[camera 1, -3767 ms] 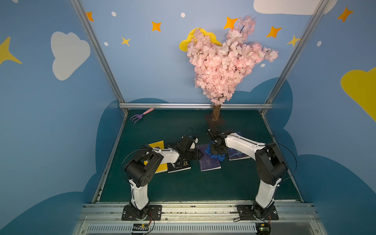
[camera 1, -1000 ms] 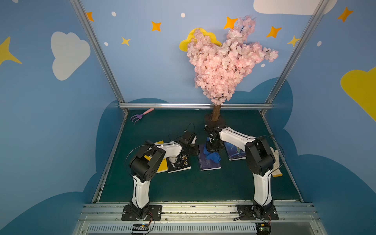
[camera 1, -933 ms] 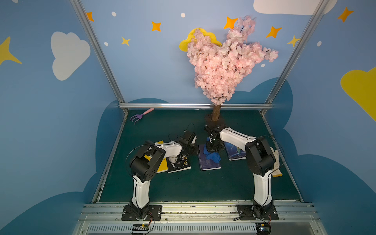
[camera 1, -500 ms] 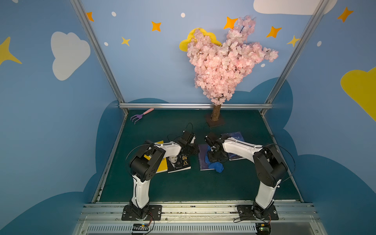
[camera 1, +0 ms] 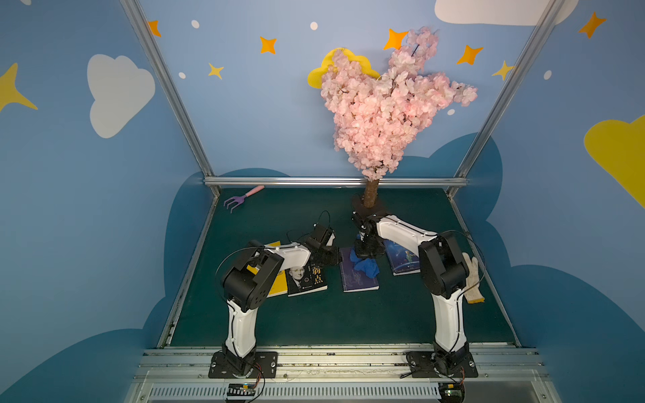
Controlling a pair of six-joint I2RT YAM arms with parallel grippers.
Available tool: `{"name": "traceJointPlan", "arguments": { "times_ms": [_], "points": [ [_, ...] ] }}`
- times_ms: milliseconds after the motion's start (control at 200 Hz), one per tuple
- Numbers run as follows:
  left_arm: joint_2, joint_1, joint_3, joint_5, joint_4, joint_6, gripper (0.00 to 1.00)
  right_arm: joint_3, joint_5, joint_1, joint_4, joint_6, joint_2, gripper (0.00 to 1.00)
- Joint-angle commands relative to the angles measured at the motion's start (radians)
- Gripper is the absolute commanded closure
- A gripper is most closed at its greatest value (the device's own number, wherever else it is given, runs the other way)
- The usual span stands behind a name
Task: Wipe the cover of the book
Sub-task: Wipe the dirt from the cover of the book.
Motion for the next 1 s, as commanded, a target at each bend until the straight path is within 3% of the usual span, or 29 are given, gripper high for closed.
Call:
{"name": "traceJointPlan", "arguments": {
  "times_ms": [0, 165, 300, 411, 741, 861, 996],
  "points": [
    [0.023, 0.002, -0.026, 0.013, -0.05, 0.002, 0.8, -0.093, 0.023, 0.039, -0.019, 0.011, -0.01, 1.0],
    [0.02, 0.003, -0.031, -0.002, -0.05, 0.005, 0.79, -0.345, 0.059, 0.128, 0.046, 0.064, -0.181, 1.0],
    [0.02, 0.003, -0.033, 0.008, -0.046, 0.003, 0.8, -0.456, 0.053, 0.135, 0.091, 0.098, -0.228, 1.0],
    [0.022, 0.003, -0.036, 0.015, -0.034, -0.001, 0.79, -0.399, 0.058, 0.114, 0.08, 0.076, -0.186, 1.0],
    [0.017, 0.004, -0.032, 0.004, -0.05, 0.018, 0.79, -0.016, -0.03, 0.013, -0.019, -0.008, 0.049, 1.0],
    [0.023, 0.004, -0.032, 0.02, -0.037, 0.013, 0.79, -0.048, -0.038, 0.015, -0.008, 0.005, 0.041, 1.0],
    [0.038, 0.004, -0.023, 0.038, -0.036, 0.005, 0.79, -0.244, -0.048, 0.041, 0.066, 0.032, -0.066, 1.0]
  ]
}}
